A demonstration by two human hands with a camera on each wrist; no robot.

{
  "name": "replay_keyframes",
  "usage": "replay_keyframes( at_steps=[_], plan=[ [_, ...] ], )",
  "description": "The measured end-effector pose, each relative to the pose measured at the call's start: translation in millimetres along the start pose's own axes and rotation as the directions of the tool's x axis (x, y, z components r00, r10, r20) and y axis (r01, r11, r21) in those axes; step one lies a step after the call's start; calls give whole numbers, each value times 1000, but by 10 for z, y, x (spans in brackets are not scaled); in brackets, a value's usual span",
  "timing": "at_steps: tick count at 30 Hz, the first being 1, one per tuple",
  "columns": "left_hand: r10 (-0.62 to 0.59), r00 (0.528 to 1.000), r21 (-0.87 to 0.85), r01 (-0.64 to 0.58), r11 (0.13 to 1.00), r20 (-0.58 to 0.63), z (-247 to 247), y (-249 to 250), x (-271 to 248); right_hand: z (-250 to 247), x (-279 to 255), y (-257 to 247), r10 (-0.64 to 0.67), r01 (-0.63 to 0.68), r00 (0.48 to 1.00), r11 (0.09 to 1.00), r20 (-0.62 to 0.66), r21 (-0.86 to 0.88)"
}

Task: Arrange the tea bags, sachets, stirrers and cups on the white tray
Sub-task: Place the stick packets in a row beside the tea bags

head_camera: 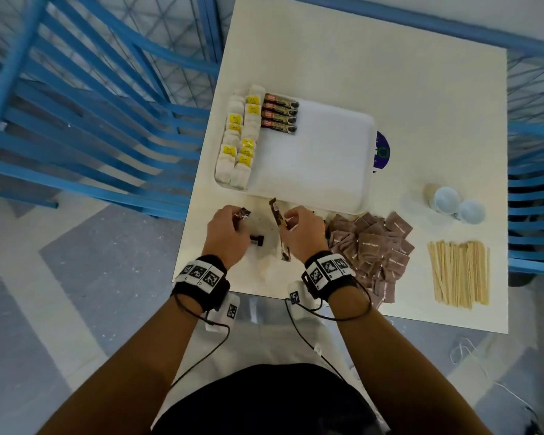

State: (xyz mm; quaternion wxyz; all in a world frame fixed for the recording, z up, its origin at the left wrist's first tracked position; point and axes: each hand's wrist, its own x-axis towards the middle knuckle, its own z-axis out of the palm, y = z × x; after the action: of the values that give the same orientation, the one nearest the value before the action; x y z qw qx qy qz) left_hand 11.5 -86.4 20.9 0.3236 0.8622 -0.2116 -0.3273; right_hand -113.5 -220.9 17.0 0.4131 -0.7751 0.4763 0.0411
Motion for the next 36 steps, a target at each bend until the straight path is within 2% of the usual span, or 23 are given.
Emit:
replay_keyframes(
  at_steps=[4, 7, 9, 14, 16, 17, 19, 21, 23, 24, 26, 30, 33, 36],
  plan=[
    [-28, 993, 103, 16, 995, 116, 31, -93, -24, -55, 15, -22, -55, 55, 998, 998, 1, -26],
    [90, 977, 285, -144, 948, 195, 104, -263, -60, -56, 14, -33, -61, 61, 998, 998, 26, -31],
    [145, 971, 382, -209, 900, 189, 136, -320, -50, -60, 1, -37, -60, 61, 997, 998, 40, -28],
    [221, 971, 440, -237, 866, 87, 99, -255, -8, -76, -2, -109, -49, 47, 998, 998, 30, 46],
    [164, 986, 378, -157, 912, 14, 66, -217, 51, -107, 13, -163, -48, 45, 998, 991, 26, 123],
    [104, 994, 284, -95, 954, -15, 35, -172, 91, -126, 33, -192, -43, 37, 999, 984, 31, 175],
    [-14, 1000, -87, 13, 996, -4, -23, -62, 209, -164, 65, -272, -38, 28, 999, 964, 34, 263],
    [-83, 995, -395, 96, 914, 50, -108, 115, 307, -182, 113, -353, -48, 48, 999, 960, -5, 277],
    [-106, 986, -529, 157, 834, 126, -201, 302, 393, -198, 153, -443, -56, 64, 998, 954, -34, 291],
    [-111, 979, -561, 188, 806, 170, -228, 379, 410, -195, 155, -478, -61, 65, 998, 943, -23, 327],
    [-64, 975, -553, 174, 815, 212, -272, 490, 486, -207, 160, -581, -82, 69, 997, 912, 15, 405],
    [-1, 982, -482, 92, 871, 187, -330, 542, 661, -195, 150, -762, -67, 21, 996, 829, 62, 559],
    [-7, 991, -456, 67, 888, 133, -401, 512, 814, -195, 204, -785, 32, -19, 999, 771, -10, 637],
    [-54, 985, -536, 135, 833, 163, -508, 506, 913, -264, 266, -746, 112, -26, 990, 729, -81, 685]
  ],
)
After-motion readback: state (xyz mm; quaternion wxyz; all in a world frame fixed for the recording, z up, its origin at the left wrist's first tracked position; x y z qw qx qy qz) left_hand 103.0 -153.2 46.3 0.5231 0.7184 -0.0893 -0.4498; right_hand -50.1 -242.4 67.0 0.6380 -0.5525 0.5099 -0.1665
